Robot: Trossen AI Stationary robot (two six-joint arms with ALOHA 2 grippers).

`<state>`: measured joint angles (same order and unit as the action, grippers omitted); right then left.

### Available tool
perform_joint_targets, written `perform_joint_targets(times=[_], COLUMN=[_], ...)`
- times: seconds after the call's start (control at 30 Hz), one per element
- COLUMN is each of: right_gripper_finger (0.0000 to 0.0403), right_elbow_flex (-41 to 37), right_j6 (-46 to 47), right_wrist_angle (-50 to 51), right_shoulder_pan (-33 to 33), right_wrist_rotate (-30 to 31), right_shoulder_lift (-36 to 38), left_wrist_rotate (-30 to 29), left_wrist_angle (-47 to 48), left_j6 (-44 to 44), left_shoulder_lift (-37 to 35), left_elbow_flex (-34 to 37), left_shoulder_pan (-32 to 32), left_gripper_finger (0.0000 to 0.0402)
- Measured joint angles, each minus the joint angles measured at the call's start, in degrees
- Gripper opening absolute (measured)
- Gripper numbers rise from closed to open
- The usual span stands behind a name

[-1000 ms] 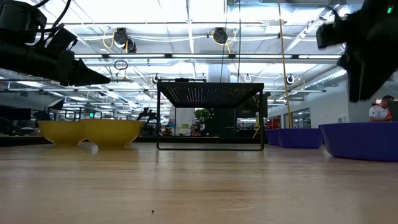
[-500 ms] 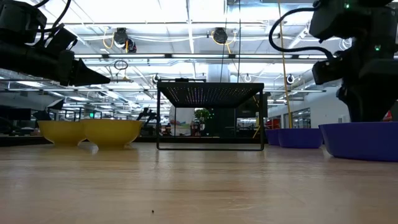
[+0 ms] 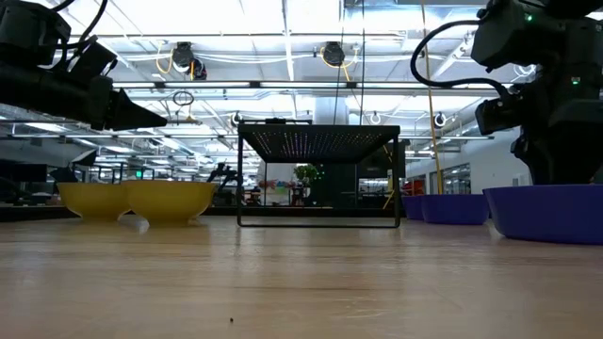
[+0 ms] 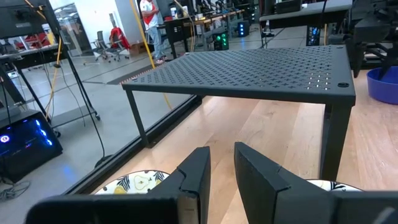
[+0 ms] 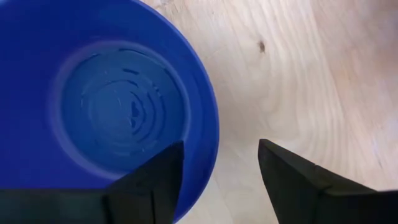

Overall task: Pick & Place Mini bowls
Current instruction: Put the bottom blue bowl on the shelf

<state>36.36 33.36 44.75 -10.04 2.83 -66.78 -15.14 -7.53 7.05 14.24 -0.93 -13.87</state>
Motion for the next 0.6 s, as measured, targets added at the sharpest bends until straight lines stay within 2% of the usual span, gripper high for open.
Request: perform_joint_targets(times=[0.13, 0.6], right_gripper_finger=[0.0164, 0.0008], right_elbow_flex=[0.0, 0.0], right_j6=[0.0, -3.3], right_wrist_angle=[0.0, -0.1], right_shoulder_pan=[0.0, 0.0], right_wrist_rotate=[0.0, -0.2], right_shoulder_lift=[0.0, 0.1], left_wrist_rotate=[0.0, 0.0], left_wrist_angle=[0.0, 0.0], left_j6=[0.0, 0.0], left_shoulder_lift=[0.0, 0.0], left_elbow_flex=[0.0, 0.0], left_shoulder_pan=[0.0, 0.0], left_gripper_finger=[0.0077, 0.0077])
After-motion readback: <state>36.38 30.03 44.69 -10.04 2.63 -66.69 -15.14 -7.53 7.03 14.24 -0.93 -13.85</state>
